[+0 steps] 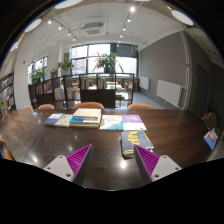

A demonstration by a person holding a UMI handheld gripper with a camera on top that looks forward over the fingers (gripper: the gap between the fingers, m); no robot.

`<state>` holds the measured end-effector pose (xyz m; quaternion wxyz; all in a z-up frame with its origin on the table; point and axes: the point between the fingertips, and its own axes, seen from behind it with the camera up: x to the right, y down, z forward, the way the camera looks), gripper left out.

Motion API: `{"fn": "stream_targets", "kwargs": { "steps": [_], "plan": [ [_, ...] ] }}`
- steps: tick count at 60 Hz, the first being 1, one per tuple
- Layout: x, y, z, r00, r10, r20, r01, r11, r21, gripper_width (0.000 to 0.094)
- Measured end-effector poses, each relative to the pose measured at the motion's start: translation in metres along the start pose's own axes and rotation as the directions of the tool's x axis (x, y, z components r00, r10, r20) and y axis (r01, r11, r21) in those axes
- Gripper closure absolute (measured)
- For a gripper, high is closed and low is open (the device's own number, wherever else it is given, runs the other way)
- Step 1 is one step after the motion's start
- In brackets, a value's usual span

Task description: Fold towel

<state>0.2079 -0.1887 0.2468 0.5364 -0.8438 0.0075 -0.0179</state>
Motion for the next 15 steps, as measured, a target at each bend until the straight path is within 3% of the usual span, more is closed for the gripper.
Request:
{"fn": "stream_targets", "kwargs": {
  "steps": [15],
  "plan": [
    [-0.012,0.004,-0.019,1.0,-0.017,-0.007,0.017,1.0,0.002,0.0101]
  ]
}}
